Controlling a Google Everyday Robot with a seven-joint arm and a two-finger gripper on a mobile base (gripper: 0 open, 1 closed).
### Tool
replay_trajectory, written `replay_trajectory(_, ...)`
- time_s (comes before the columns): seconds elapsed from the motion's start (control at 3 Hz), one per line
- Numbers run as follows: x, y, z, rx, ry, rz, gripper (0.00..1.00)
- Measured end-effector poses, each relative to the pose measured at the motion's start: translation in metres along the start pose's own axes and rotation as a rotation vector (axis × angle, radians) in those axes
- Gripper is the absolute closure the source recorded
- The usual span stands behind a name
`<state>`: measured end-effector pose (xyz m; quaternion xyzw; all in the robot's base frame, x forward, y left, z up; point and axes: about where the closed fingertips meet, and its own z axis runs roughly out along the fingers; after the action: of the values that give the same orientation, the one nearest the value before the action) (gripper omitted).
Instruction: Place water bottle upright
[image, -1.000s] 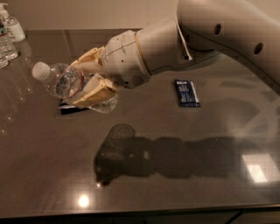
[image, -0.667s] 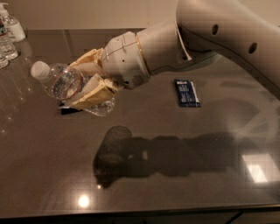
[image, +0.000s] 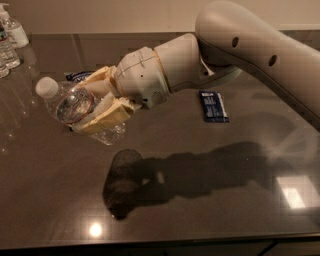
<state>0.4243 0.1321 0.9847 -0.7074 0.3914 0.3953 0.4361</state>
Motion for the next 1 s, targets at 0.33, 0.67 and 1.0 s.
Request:
replay_trajectory(0.33, 0.007, 0.006, -0.006, -0.009, -0.025, 0.040, 1.00)
replay_trajectory(0.67, 0.021, 0.015, -0.017, 0.010, -0.049, 0.101, 1.00)
replay_trajectory(1.0, 0.036, 0.026, -0.030, 0.055, -0.086, 0.169, 1.00)
